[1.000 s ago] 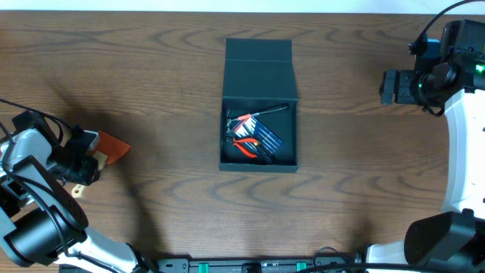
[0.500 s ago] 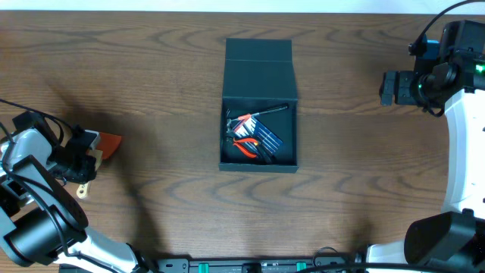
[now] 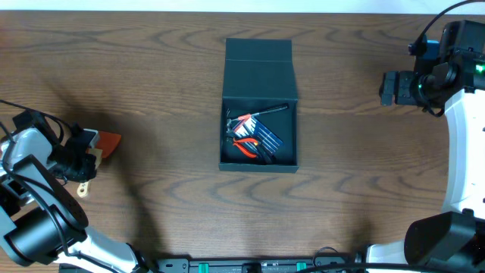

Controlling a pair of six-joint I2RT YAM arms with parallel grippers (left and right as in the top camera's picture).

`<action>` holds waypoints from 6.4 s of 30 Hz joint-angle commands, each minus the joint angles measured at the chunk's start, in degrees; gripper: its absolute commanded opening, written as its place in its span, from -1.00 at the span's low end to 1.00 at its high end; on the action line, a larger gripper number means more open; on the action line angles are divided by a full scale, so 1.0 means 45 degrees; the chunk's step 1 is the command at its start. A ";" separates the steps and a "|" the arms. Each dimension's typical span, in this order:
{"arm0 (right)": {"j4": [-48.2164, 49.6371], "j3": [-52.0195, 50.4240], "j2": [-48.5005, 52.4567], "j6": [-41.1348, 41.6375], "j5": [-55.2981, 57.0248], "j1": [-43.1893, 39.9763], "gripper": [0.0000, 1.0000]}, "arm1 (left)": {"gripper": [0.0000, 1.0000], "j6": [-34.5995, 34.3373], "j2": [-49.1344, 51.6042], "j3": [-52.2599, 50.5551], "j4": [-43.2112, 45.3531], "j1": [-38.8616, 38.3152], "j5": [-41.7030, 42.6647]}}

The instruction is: Pack container

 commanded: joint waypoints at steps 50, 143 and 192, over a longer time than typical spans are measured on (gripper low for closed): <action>0.0097 0.0000 0.0058 -0.0141 0.0039 -0.0107 0.99 | -0.88 -0.5319 -0.0879 0.6951 -0.2560 -1.5324 0.0185; 0.0015 0.0000 0.0058 -0.0471 0.0034 -0.0107 0.99 | 0.62 -0.8034 0.0228 0.6946 -0.0797 -1.4921 -0.2939; -0.0141 0.0000 0.0058 -0.0418 0.0029 -0.0107 0.98 | 0.62 -0.8587 0.2331 0.6941 0.0767 -1.4965 -0.2788</action>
